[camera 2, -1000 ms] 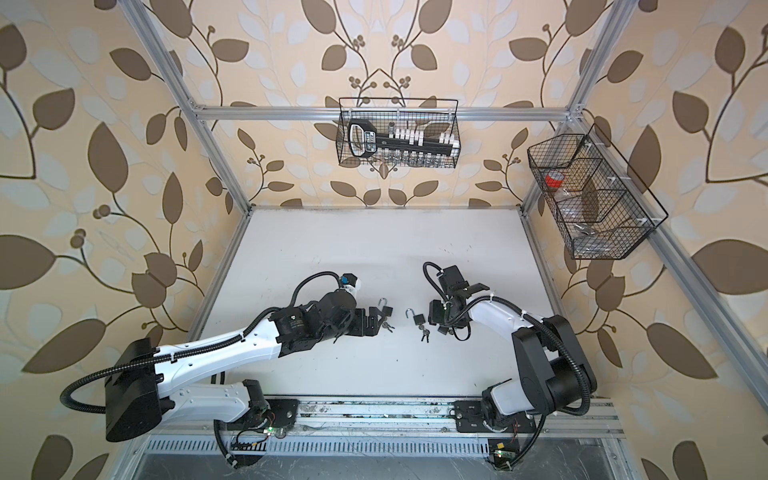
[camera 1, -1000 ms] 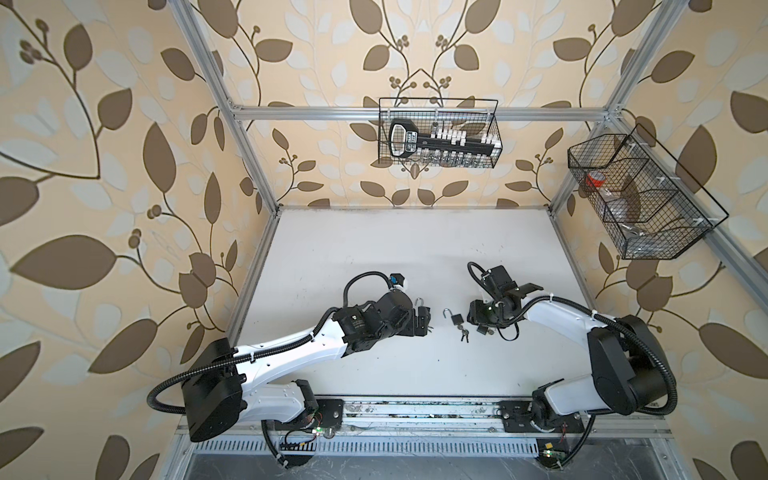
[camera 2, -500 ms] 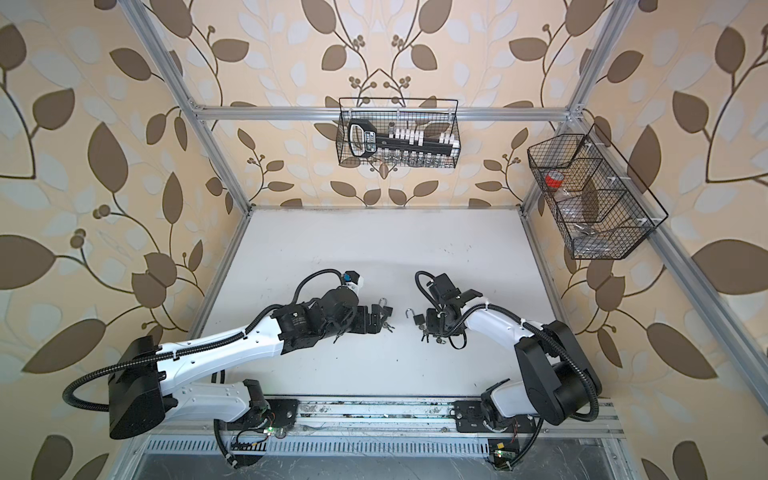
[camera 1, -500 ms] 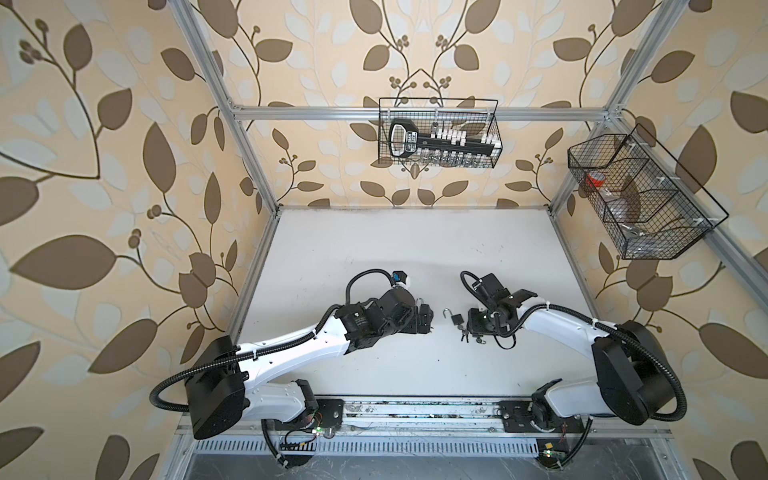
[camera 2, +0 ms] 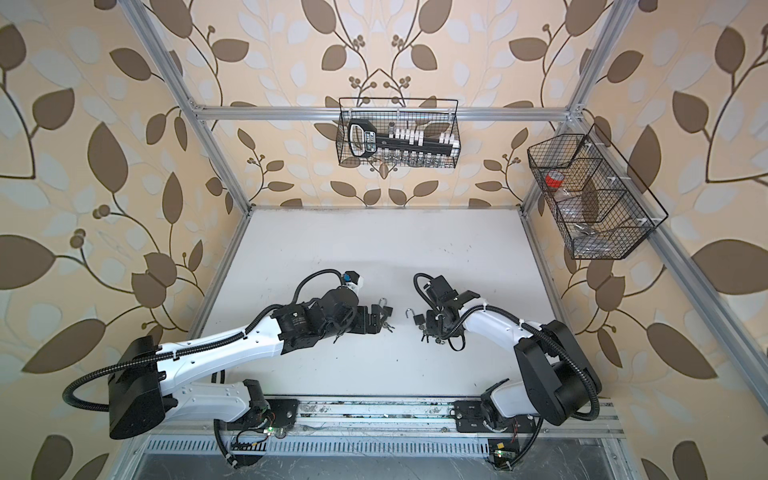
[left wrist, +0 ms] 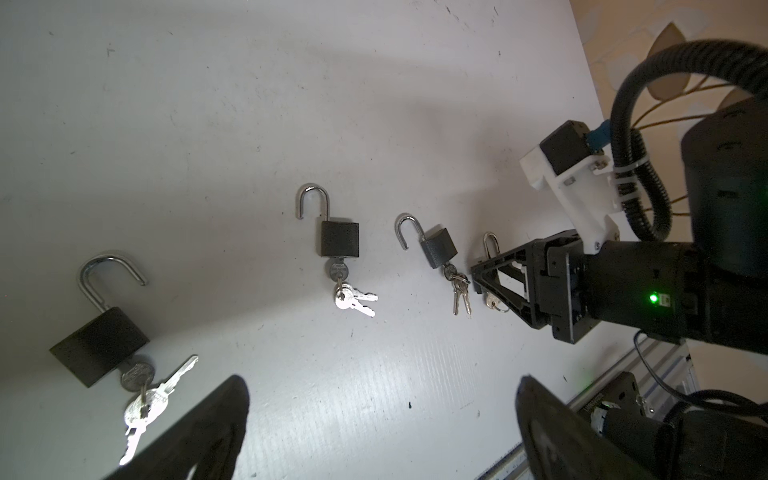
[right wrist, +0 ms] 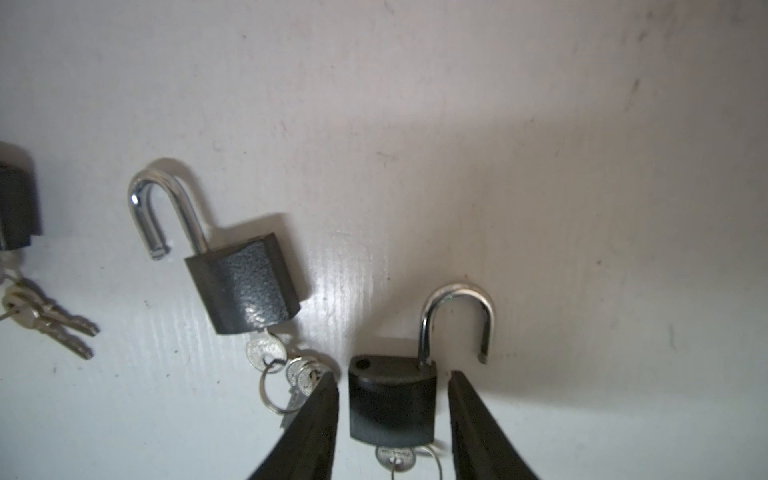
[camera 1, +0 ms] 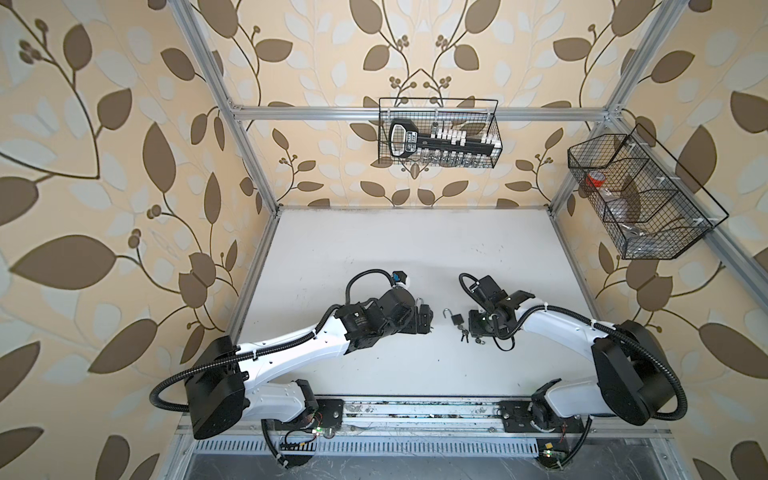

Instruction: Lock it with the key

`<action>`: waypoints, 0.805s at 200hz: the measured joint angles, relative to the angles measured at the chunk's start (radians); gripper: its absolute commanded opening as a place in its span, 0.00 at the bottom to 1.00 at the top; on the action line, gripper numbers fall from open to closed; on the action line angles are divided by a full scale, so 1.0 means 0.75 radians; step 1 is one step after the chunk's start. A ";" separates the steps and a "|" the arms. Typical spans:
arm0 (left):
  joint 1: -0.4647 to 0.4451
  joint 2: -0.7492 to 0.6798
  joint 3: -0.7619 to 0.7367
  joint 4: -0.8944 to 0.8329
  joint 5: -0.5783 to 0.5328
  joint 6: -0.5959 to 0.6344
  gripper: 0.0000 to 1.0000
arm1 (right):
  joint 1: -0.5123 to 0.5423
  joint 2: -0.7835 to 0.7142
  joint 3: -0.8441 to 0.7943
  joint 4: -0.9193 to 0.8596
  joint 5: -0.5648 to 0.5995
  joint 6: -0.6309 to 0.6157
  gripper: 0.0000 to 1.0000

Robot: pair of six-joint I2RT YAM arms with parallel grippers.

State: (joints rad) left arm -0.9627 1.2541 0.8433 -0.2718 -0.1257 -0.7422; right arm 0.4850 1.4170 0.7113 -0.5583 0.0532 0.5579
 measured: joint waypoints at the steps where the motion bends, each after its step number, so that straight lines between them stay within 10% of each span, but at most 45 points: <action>1: 0.001 0.000 0.000 -0.001 -0.001 0.000 0.99 | 0.001 0.000 0.000 0.000 0.000 -0.001 0.47; 161: 0.001 -0.053 0.000 -0.026 -0.019 0.001 0.99 | 0.067 0.050 0.006 -0.026 0.091 0.048 0.39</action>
State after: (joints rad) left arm -0.9623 1.2144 0.8433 -0.2913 -0.1402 -0.7418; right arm 0.5350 1.4544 0.7155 -0.5777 0.1211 0.5941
